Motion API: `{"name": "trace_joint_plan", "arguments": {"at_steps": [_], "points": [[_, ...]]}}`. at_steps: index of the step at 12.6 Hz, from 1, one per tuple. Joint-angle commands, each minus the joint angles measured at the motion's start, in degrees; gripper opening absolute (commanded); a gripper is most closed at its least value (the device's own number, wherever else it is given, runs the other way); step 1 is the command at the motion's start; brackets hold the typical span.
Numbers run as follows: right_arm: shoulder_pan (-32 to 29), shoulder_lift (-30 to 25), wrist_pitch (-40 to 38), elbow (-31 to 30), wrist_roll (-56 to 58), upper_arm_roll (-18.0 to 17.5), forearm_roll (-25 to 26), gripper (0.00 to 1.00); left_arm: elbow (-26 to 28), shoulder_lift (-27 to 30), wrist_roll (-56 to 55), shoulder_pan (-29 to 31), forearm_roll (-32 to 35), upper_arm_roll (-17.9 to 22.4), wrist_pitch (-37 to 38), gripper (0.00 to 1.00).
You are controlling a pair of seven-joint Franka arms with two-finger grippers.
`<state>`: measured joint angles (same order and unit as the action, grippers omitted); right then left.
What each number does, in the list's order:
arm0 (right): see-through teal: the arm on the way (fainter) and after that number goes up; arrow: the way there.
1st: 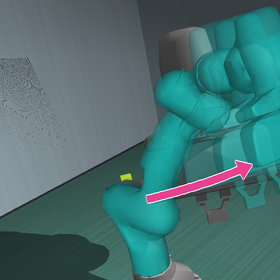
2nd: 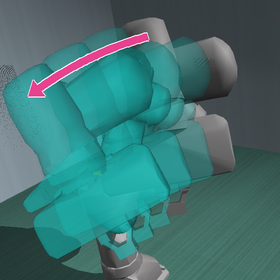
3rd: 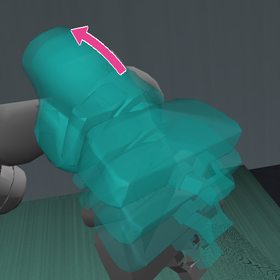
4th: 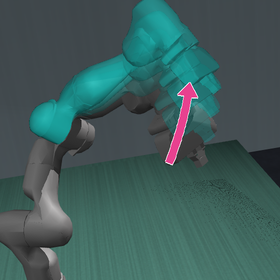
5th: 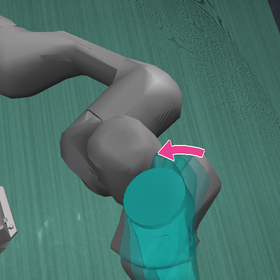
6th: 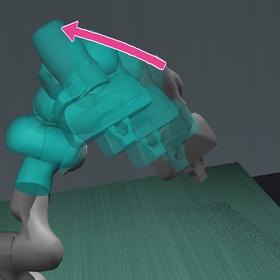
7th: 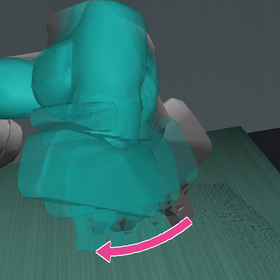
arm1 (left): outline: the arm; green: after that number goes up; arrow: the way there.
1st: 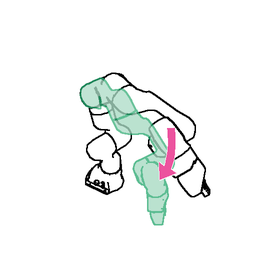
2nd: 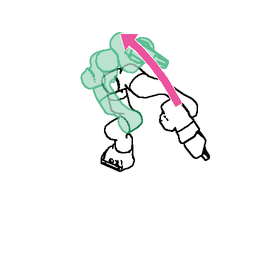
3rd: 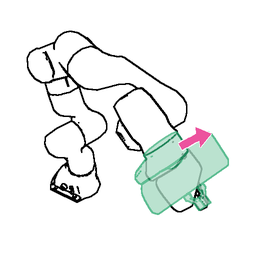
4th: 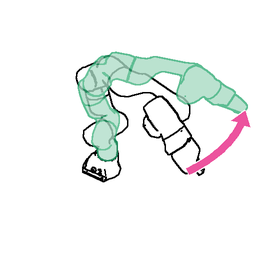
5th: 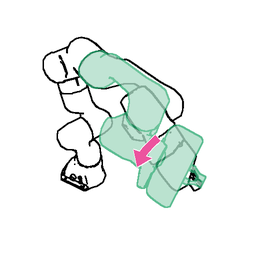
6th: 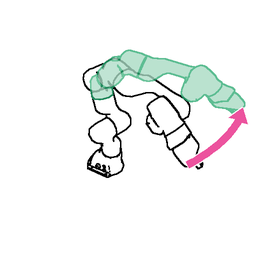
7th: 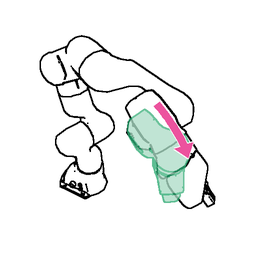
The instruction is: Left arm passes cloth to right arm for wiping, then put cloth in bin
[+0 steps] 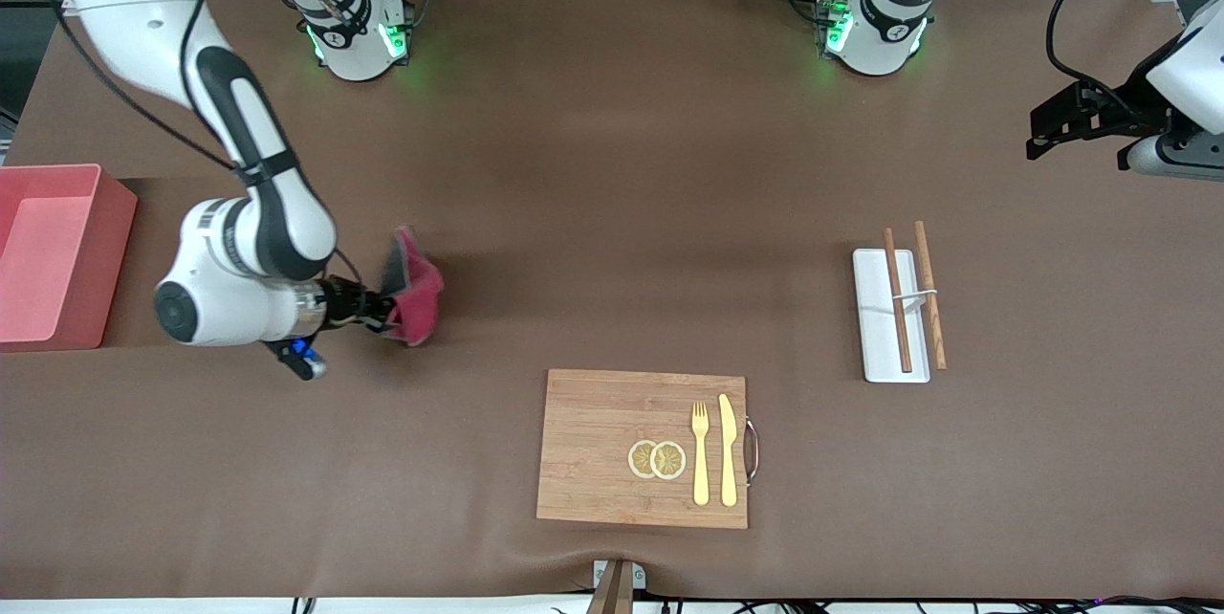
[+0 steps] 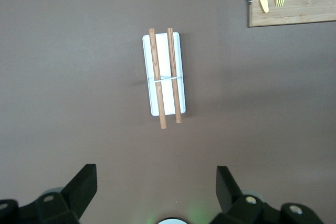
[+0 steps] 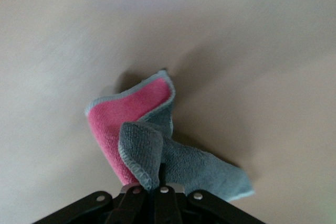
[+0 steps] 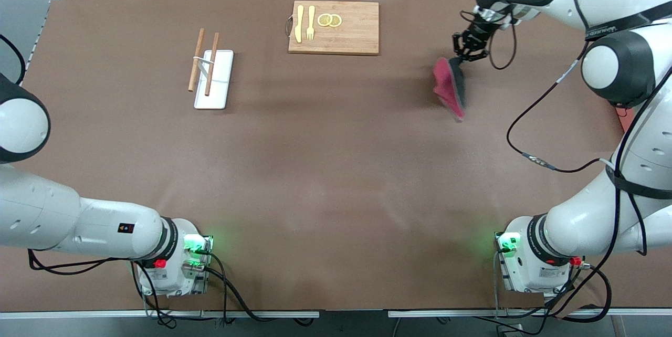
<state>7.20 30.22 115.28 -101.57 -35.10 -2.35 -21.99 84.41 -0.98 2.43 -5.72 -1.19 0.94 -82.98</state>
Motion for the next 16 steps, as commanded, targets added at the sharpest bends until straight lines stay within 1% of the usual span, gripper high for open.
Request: {"name": "trace_joint_plan", "arguments": {"at_steps": [1,2,3,5,6,8,10,12,14,16], "points": [[1.33,-4.20,-2.32,-1.00,-3.39,0.85,-1.75,0.00,0.49,0.37,0.12,-0.43,1.63,-0.41,-0.60,1.00],[0.89,-5.43,-5.03,-0.48,-2.70,1.20,-1.05,0.00,0.32,0.28,-0.14,-0.43,1.81,-0.50,-1.04,1.00],[0.10,-7.18,-7.24,-0.47,-0.34,1.90,1.48,0.00,0.14,0.19,-0.06,-0.09,1.81,-0.50,-1.39,1.00],[-2.44,-9.38,-10.59,-0.30,6.16,2.17,10.52,0.00,-0.03,0.27,-0.14,0.01,1.37,-0.33,-1.39,1.00],[-5.41,-10.09,-11.64,-0.30,10.88,2.17,13.26,0.00,-0.03,0.27,-0.23,-0.08,1.37,-0.24,-1.39,1.00],[-11.73,-11.15,-13.58,-0.21,24.66,2.26,16.17,0.00,-0.03,0.27,-0.14,0.00,1.55,-0.33,-1.39,1.00],[-18.77,-11.24,-17.87,3.37,38.90,2.26,19.60,0.00,-0.03,0.27,-0.06,0.09,1.63,-0.24,-1.48,1.00],[-24.75,-11.15,-23.84,8.90,50.69,2.17,23.63,0.00,-0.03,0.27,0.03,0.09,1.63,-0.24,-1.48,1.00],[-29.50,-11.07,-24.75,13.04,63.60,2.26,29.08,0.00,0.05,0.19,-0.06,0.09,1.55,-0.24,-1.48,1.00],[-35.38,-10.45,-24.49,17.17,75.38,2.17,33.04,0.00,-0.03,0.27,-0.06,0.01,1.63,-0.24,-1.48,1.00]]}}
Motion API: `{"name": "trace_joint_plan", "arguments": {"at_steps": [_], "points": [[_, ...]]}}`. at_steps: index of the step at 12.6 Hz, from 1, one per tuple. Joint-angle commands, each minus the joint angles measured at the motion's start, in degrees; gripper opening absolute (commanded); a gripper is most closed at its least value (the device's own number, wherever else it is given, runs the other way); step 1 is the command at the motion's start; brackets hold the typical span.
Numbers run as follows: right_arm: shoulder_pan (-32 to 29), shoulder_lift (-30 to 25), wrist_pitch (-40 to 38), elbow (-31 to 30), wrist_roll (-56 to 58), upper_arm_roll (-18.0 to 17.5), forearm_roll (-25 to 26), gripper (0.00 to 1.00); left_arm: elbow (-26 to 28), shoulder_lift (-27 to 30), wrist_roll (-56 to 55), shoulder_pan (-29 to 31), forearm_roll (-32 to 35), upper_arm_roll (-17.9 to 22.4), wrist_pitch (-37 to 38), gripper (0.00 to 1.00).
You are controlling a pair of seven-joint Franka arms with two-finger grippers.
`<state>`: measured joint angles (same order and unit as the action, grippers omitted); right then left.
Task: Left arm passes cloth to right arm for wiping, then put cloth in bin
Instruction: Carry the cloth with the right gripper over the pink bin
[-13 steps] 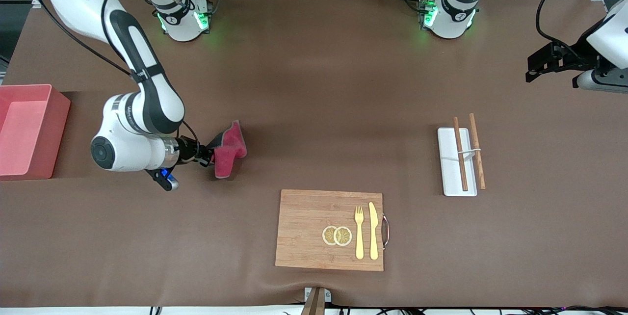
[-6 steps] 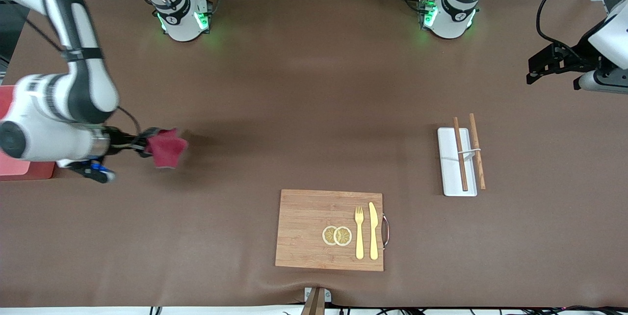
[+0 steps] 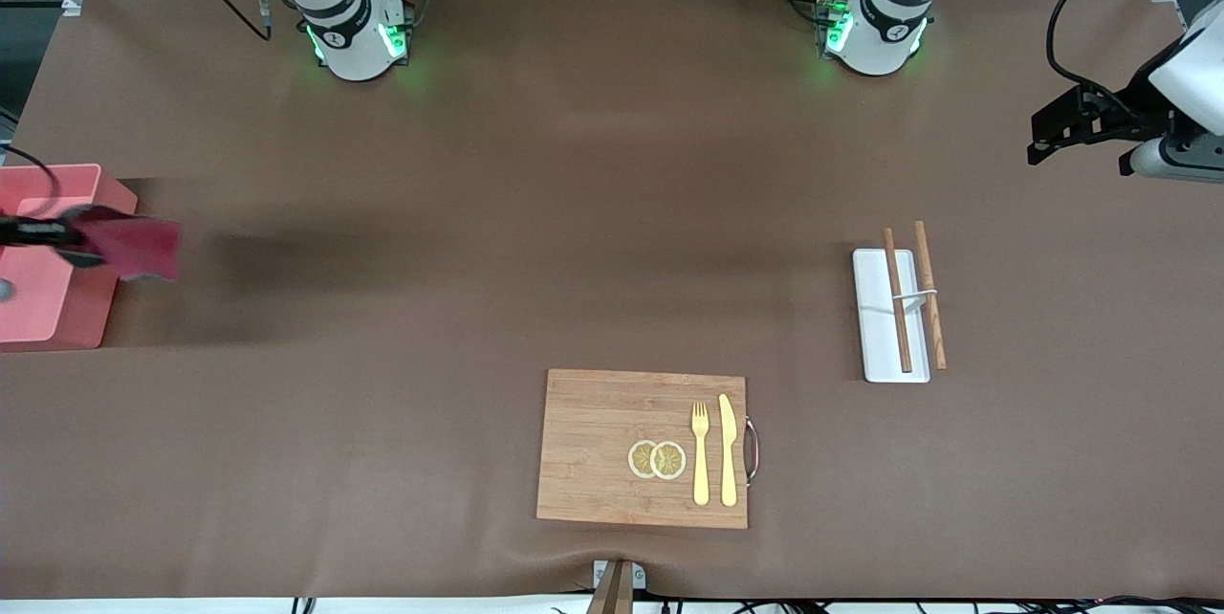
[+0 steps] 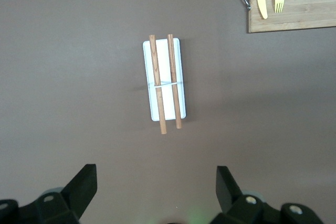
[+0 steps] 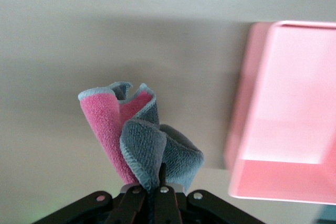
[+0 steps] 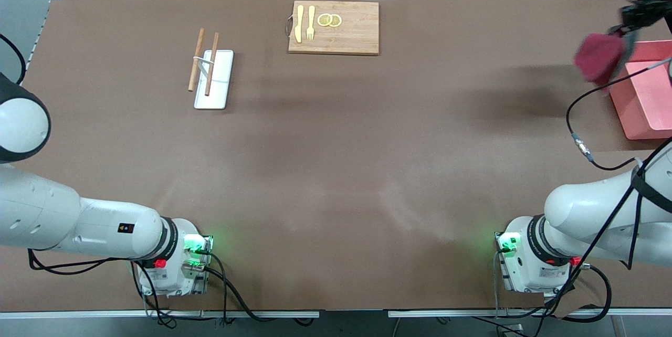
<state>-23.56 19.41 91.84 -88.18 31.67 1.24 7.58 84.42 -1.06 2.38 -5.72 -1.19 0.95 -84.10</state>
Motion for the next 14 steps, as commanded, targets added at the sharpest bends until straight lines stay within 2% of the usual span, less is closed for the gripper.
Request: {"name": "trace_joint_plan", "arguments": {"at_steps": [1,4,5,7,9,10,11,12,14], "points": [[-6.91,1.41,-0.52,5.11,14.33,-1.42,4.97,0.00,0.04,0.44,-0.01,0.01,1.63,-0.42,-0.36,1.00],[-13.60,4.92,10.60,5.04,24.99,-1.42,4.55,0.00,-0.05,0.62,-0.01,-0.08,1.54,-0.69,-0.36,1.00],[-15.44,8.24,13.95,5.12,28.24,-1.50,3.94,0.00,0.04,0.62,-0.01,-0.08,1.63,-0.69,-0.36,1.00],[-16.60,13.26,21.68,5.12,30.99,-1.59,2.36,0.00,0.04,0.53,-0.01,-0.51,1.63,-0.69,-0.36,1.00],[-17.65,17.74,25.83,5.12,31.00,-1.59,1.04,0.00,0.12,0.53,-0.18,-0.87,1.63,-0.86,-0.36,1.00],[-17.83,19.33,28.02,5.12,31.00,-1.59,0.60,0.10,0.13,0.53,-0.18,-0.69,1.63,-1.56,-0.36,1.00],[-18.18,20.04,30.40,5.03,31.00,-1.59,0.42,0.41,0.04,0.44,-0.10,-0.69,1.63,-1.74,-0.36,1.00],[-18.97,20.49,30.85,4.95,30.91,-1.59,-0.63,0.97,0.04,0.44,-0.10,-0.69,1.72,-1.74,-0.36,1.00],[-19.24,20.14,30.25,5.21,31.35,-1.77,-2.65,1.00,0.04,0.44,-0.10,-0.69,1.72,-1.83,-0.36,1.00]]}}
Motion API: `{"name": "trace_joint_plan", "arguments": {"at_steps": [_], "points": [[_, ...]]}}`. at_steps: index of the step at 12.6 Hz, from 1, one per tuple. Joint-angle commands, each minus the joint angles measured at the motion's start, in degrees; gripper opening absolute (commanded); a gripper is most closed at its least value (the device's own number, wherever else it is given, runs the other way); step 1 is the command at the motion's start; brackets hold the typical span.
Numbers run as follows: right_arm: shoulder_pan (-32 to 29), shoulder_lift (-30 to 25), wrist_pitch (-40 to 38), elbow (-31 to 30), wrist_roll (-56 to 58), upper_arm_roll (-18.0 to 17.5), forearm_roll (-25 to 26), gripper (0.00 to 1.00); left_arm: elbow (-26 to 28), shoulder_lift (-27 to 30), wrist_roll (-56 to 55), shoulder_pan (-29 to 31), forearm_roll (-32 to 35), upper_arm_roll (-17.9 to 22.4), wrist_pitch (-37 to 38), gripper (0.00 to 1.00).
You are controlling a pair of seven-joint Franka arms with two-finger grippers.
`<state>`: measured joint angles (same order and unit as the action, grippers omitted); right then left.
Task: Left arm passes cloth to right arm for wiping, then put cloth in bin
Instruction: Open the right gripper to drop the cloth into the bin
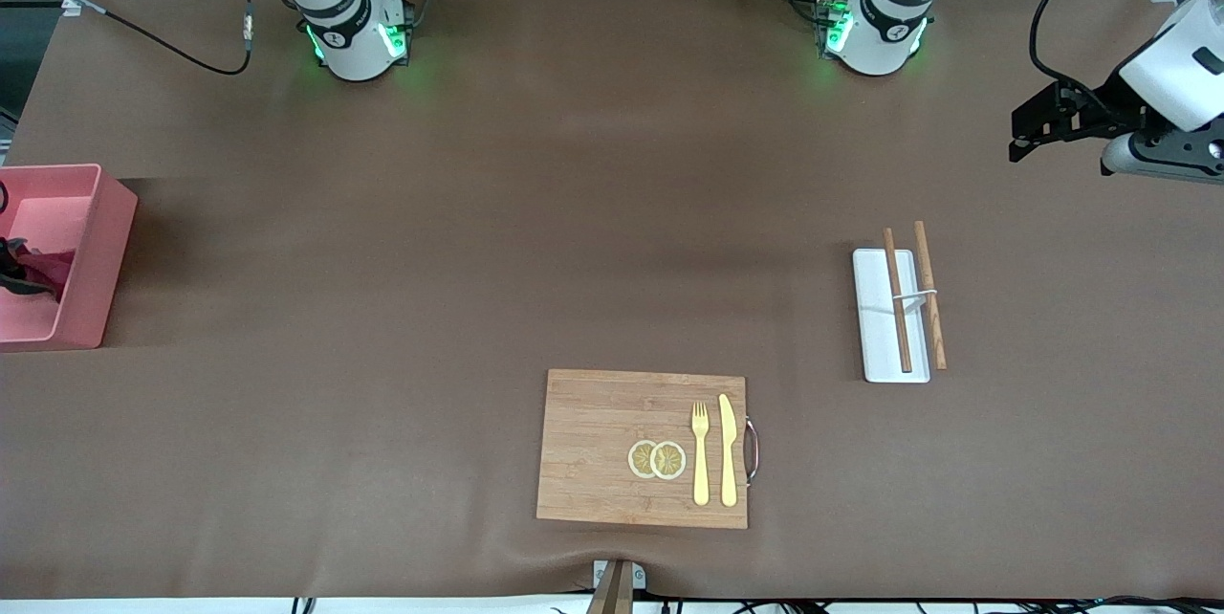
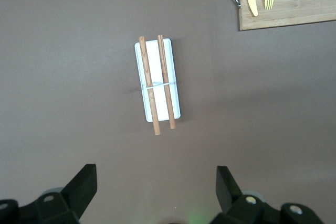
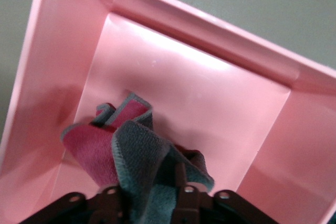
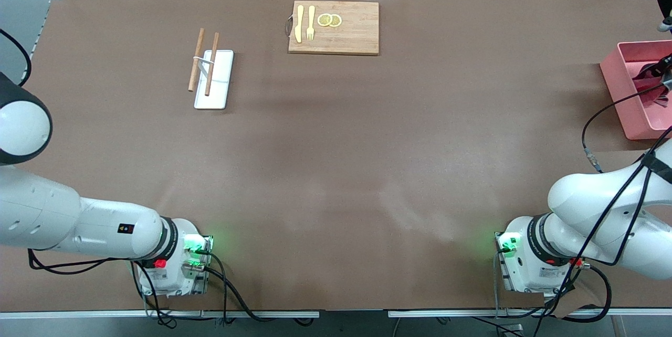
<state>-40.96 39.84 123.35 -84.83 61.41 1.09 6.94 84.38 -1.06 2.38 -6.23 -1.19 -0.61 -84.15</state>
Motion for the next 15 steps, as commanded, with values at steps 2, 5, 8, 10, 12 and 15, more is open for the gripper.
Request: {"name": "trace_joint_plan", "arguments": {"at_steps": [2,5,8,10,12,15], "points": [[-0.88,-2.81,-5.02,3.26,3.97,-1.88,-2.02,1.00,0.09,0.44,-0.10,-0.18,1.72,-0.27,-0.32,1.00],[4.91,-7.83,-20.81,7.39,-2.83,-1.71,-0.96,1.00,0.18,0.44,-0.18,-0.18,1.72,-0.35,-0.32,1.00],[10.53,-12.49,-32.87,7.58,-18.03,-1.97,-0.26,1.00,0.18,0.44,-0.27,-0.18,1.63,-0.44,-0.23,1.00],[15.19,-13.29,-37.72,7.40,-26.13,-2.14,-0.78,1.00,0.35,0.44,-0.27,-0.01,1.63,-0.44,-0.32,1.00],[19.93,-14.61,-39.58,6.09,-35.17,-2.32,-1.49,1.00,0.35,0.44,-0.27,0.17,1.63,-0.44,-0.23,1.00],[25.83,-16.98,-39.85,3.28,-49.42,-2.41,-7.09,1.00,0.35,0.44,-0.27,0.17,1.63,-0.44,-0.23,1.00]]}}
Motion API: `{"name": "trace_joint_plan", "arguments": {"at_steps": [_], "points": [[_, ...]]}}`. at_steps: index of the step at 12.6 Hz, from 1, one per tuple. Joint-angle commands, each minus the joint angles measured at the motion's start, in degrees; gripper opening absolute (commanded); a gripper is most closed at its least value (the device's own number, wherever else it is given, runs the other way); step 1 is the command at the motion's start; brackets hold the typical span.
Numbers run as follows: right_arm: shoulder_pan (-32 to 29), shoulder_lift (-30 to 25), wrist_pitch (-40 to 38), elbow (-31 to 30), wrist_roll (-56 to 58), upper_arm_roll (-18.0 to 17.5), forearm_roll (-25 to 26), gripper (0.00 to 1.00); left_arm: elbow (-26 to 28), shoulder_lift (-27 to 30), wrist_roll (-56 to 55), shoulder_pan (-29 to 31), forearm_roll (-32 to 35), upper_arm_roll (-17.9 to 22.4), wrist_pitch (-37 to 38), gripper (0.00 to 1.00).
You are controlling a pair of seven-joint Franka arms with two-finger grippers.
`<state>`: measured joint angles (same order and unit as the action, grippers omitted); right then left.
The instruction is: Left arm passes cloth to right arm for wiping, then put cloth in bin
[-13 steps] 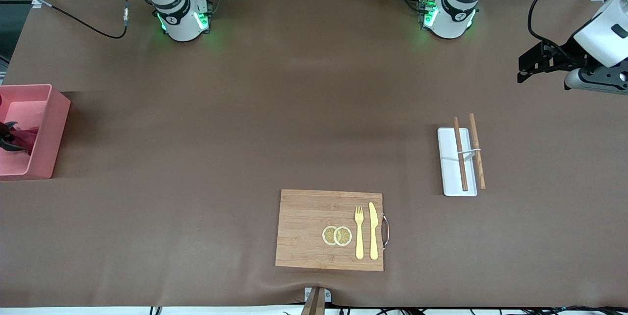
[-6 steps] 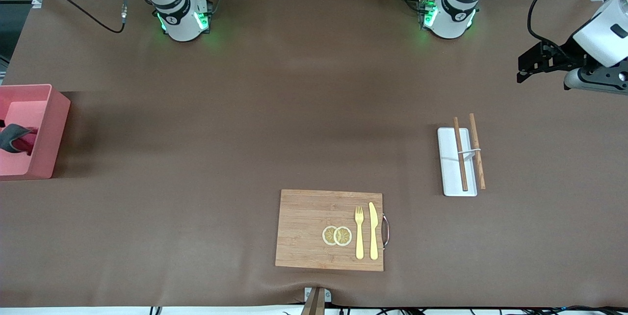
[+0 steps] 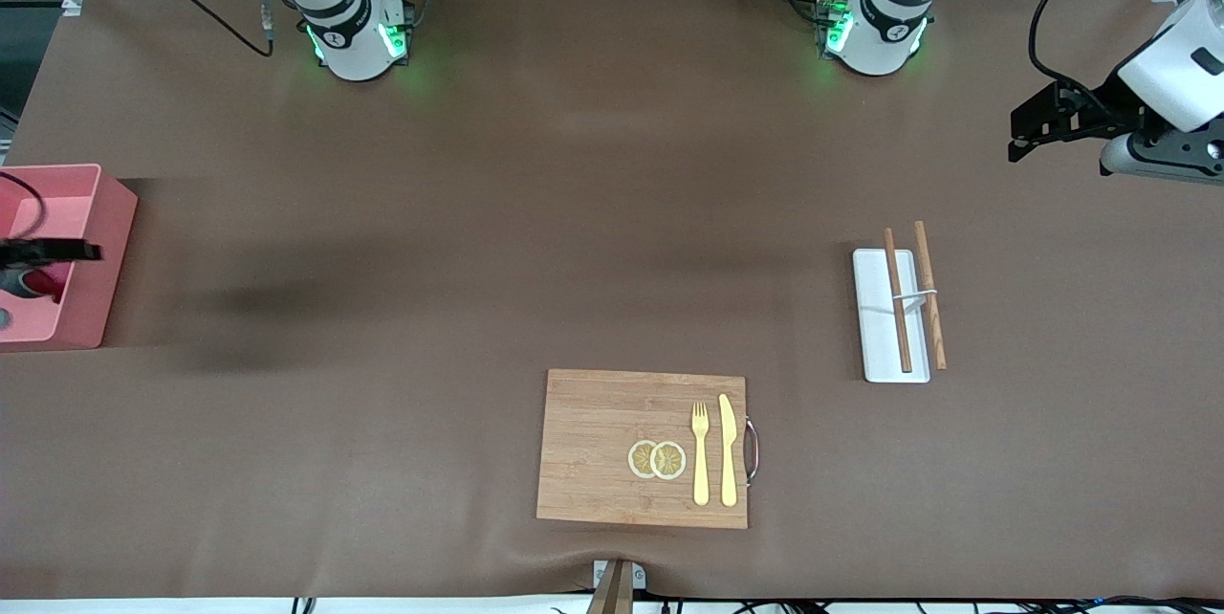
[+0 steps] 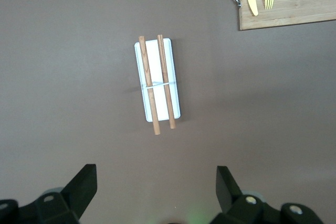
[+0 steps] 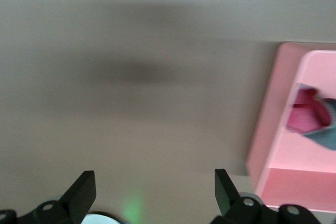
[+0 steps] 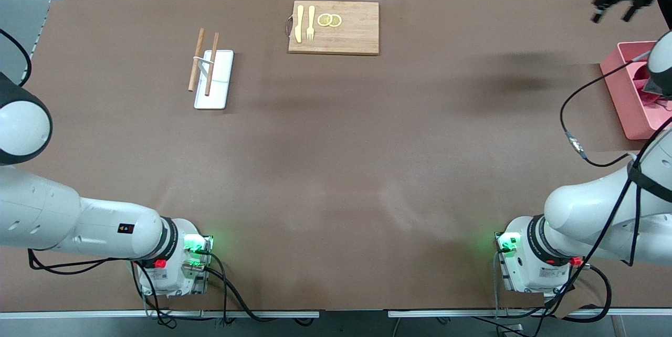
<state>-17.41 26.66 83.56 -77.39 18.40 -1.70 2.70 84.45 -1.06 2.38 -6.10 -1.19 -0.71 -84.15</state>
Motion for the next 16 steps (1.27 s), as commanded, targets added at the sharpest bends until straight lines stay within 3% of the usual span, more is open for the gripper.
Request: {"name": "trace_joint_plan", "arguments": {"at_steps": [1,8,10,14,16], "points": [[3.95,-5.11,-0.15,-5.22,-9.67,0.47,-4.26,1.00,0.36,0.44,-0.27,0.21,1.63,-0.26,-0.23,1.00],[11.69,-22.59,3.00,-21.55,-26.13,0.21,-7.00,1.00,0.27,0.53,-0.27,-0.06,1.63,-0.26,0.03,1.00],[14.85,-29.35,9.65,-29.98,-30.43,0.29,-7.35,1.00,0.27,0.44,-0.27,0.03,1.71,-0.26,-0.05,1.00],[13.11,-33.59,9.78,-27.83,-29.74,1.52,-6.57,1.00,0.36,0.53,-0.27,0.21,1.63,-0.26,0.03,1.00],[12.58,-33.34,5.76,-20.74,-29.22,1.44,-5.52,1.00,0.36,0.44,-0.36,0.12,1.63,-0.26,0.03,1.00]]}}
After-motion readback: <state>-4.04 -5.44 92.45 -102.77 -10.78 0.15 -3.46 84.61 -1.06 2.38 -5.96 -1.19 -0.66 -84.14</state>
